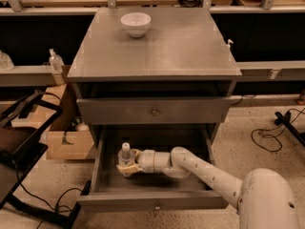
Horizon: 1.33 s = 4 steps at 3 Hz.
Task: Place blue plastic bottle into middle drawer
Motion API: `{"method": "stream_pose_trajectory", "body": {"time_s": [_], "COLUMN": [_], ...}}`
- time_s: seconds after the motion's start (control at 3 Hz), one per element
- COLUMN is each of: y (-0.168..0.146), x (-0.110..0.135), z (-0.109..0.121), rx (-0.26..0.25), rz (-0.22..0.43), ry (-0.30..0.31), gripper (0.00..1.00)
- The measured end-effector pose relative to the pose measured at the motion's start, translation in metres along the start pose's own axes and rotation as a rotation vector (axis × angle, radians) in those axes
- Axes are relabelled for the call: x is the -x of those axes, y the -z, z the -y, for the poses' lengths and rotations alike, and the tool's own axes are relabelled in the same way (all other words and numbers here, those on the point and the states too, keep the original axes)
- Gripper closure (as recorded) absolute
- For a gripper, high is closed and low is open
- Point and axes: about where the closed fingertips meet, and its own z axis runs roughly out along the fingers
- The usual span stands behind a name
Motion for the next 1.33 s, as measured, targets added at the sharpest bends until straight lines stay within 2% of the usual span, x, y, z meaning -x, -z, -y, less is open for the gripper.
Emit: {"method": "stream_pose_trajectory", "body": {"time_s": [0.33, 0.67, 1.0, 1.33], "y": [0.0002, 0.0002, 0.0002, -0.0011], "x": [0.0013, 0.0014, 0.0016, 0.0018], "z": [-0.0001, -0.0001, -0.0001, -0.0009], "rx": [0.000, 0.000, 0.000, 0.002], "rz": [0.000, 0.000, 0.000, 0.001], "ry": [0.000, 0.000, 0.000, 0.000], "gripper": [0.59, 0.28, 0.05, 0.00]}}
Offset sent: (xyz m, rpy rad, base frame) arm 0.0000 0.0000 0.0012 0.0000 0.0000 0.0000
